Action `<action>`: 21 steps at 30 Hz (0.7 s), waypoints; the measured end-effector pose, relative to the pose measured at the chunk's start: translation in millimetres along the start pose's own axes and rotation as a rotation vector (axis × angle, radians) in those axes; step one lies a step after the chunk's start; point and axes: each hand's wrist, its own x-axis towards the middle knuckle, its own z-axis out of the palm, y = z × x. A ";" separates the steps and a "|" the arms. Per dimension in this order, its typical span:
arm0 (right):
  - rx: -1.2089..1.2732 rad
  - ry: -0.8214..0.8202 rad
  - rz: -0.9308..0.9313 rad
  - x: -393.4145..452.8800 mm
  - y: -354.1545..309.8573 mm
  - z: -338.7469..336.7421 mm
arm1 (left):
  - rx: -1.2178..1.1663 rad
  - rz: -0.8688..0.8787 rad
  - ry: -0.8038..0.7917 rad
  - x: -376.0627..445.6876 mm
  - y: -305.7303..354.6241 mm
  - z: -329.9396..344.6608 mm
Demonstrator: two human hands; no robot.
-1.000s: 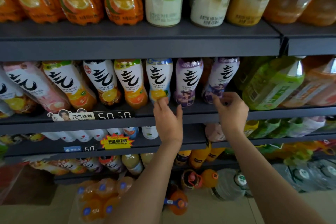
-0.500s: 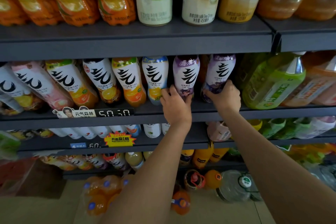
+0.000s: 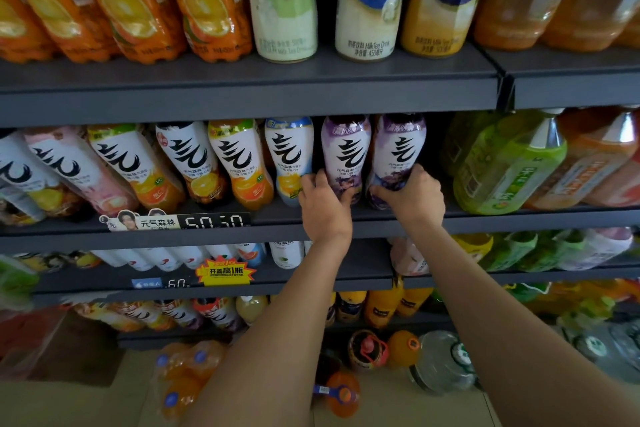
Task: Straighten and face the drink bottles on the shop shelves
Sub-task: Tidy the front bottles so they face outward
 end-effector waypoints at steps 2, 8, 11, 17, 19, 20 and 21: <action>-0.006 -0.007 0.010 -0.6 -1.1 -0.5 | -0.004 0.016 -0.002 0.5 -1.5 -0.4; -0.038 -0.016 0.031 -1.0 -3.0 -2.9 | 0.021 0.048 -0.023 4.4 -2.7 -0.4; -0.048 -0.008 0.042 -0.5 -3.4 -2.6 | 0.035 0.065 -0.024 5.2 -2.8 0.8; -0.061 -0.016 0.054 0.2 -4.2 -2.3 | 0.051 0.093 -0.017 6.1 -6.2 2.9; -0.043 -0.022 0.057 -0.5 -4.1 -0.6 | 0.067 0.103 -0.016 5.9 -6.7 2.9; -0.039 -0.035 0.059 -0.9 -4.2 -0.9 | 0.072 0.104 -0.014 5.2 -6.4 2.3; -0.042 -0.053 0.065 -1.6 -4.3 -2.6 | 0.070 0.093 -0.008 3.9 -5.6 1.3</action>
